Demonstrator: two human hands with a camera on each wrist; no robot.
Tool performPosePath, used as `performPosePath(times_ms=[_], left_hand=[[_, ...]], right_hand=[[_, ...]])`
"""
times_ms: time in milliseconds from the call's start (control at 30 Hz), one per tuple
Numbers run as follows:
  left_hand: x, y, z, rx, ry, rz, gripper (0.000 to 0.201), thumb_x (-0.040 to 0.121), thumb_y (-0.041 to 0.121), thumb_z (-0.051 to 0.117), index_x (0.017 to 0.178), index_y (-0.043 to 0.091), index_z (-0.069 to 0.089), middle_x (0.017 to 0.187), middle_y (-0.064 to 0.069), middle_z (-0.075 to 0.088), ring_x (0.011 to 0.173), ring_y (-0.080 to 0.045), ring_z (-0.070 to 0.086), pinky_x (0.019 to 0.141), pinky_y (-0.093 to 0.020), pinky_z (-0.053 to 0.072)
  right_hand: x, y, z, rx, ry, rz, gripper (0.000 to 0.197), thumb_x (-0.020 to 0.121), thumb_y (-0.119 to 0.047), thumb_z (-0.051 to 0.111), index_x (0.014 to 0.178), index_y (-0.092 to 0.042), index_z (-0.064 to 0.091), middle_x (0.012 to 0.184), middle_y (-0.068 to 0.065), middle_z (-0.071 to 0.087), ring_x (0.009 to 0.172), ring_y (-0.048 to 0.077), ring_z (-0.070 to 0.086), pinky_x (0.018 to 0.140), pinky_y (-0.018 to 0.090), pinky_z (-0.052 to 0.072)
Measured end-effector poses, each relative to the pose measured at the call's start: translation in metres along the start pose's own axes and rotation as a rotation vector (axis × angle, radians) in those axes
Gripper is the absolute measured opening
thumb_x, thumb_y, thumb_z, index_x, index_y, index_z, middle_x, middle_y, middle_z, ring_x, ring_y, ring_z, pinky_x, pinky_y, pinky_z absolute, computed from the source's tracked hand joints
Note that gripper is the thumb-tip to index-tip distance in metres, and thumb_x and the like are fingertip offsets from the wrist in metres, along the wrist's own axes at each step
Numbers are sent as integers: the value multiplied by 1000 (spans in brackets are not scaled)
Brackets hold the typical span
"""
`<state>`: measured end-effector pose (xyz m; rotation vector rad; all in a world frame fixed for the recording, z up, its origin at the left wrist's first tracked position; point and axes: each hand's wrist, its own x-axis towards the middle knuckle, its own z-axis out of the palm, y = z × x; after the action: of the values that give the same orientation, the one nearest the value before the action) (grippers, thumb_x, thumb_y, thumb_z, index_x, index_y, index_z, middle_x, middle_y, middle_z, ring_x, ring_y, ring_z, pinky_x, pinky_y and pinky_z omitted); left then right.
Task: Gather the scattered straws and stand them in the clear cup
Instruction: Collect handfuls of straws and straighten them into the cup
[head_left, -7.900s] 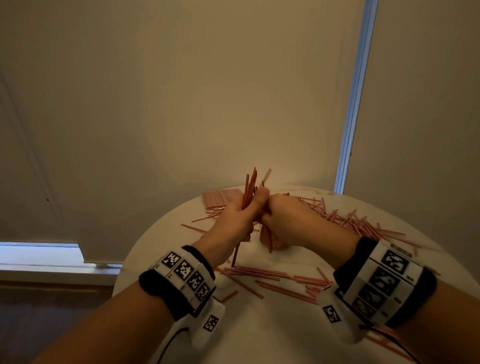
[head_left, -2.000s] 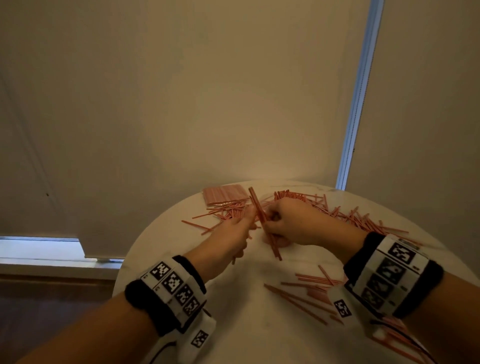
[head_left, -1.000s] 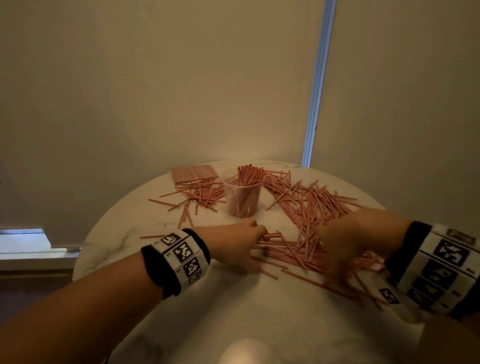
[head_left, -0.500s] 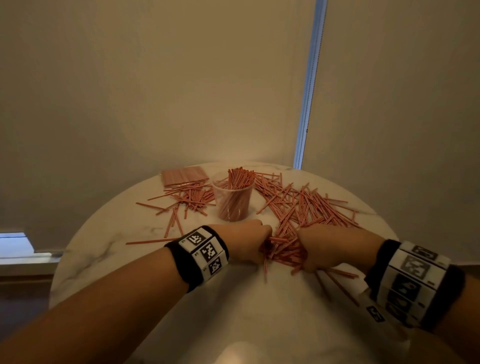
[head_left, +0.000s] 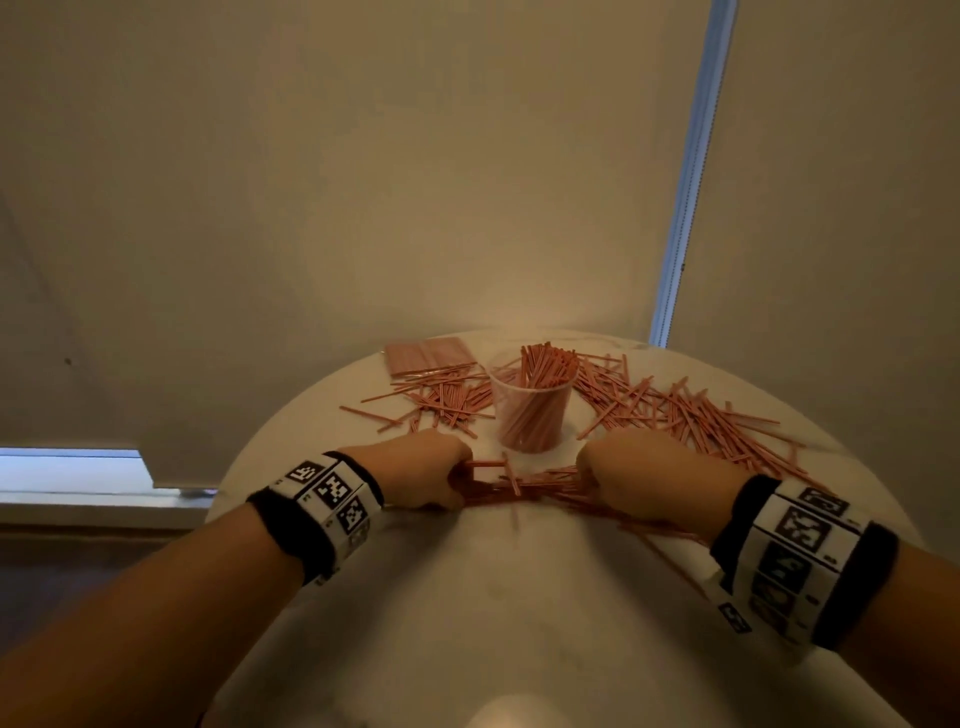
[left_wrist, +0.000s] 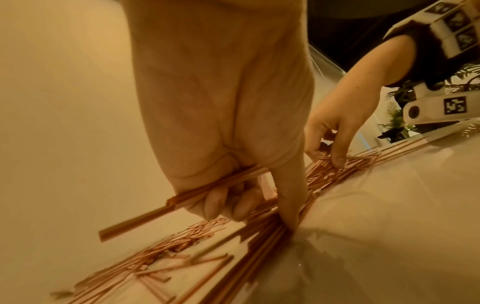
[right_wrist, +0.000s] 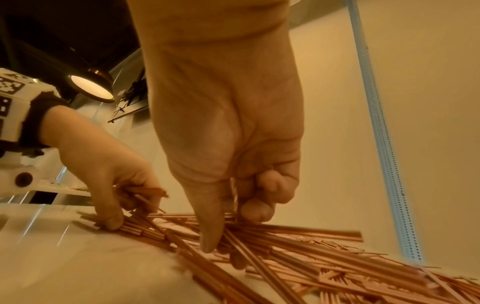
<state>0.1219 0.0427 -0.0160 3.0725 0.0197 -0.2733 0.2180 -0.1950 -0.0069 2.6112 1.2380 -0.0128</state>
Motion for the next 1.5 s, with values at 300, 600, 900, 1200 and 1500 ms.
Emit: performPosePath(times_ms=[300, 600, 900, 1200, 1500], left_hand=[[-4, -2, 2, 76, -2, -27, 29, 104, 40, 45, 108, 15, 59, 85, 0, 57, 84, -23, 58, 70, -34, 45], [-17, -8, -16, -520, 42, 0, 19, 106, 15, 39, 114, 17, 56, 106, -5, 65, 87, -13, 66, 88, -36, 56], [-14, 8, -23, -1274, 247, 54, 31, 109, 37, 42, 122, 14, 58, 70, 15, 51, 62, -4, 44, 66, -26, 44], [21, 39, -52, -1289, 627, 25, 35, 106, 48, 47, 103, 15, 60, 73, 3, 61, 64, -15, 57, 65, -39, 51], [49, 5, -72, -1772, 791, -115, 22, 111, 34, 41, 106, 16, 53, 76, 0, 62, 77, -20, 64, 74, -41, 51]], right_hand=[[5, 20, -15, 247, -33, 27, 9, 96, -23, 61, 87, -22, 63, 77, -7, 64, 70, 8, 59, 56, 21, 38], [-15, 33, -31, 535, 21, 33, 10, 98, -36, 59, 88, -33, 62, 68, -20, 68, 60, -3, 63, 57, 21, 42], [-11, 6, -49, 694, 265, -20, 18, 101, -41, 50, 85, -34, 54, 74, -11, 71, 53, 2, 59, 46, 15, 39], [42, -40, -70, 837, 527, -67, 12, 96, -38, 60, 86, -32, 62, 67, -14, 71, 62, -5, 66, 60, 17, 48], [76, -42, -66, 768, 380, -12, 13, 89, -41, 71, 84, -29, 69, 72, -10, 72, 62, 2, 65, 55, 21, 47]])
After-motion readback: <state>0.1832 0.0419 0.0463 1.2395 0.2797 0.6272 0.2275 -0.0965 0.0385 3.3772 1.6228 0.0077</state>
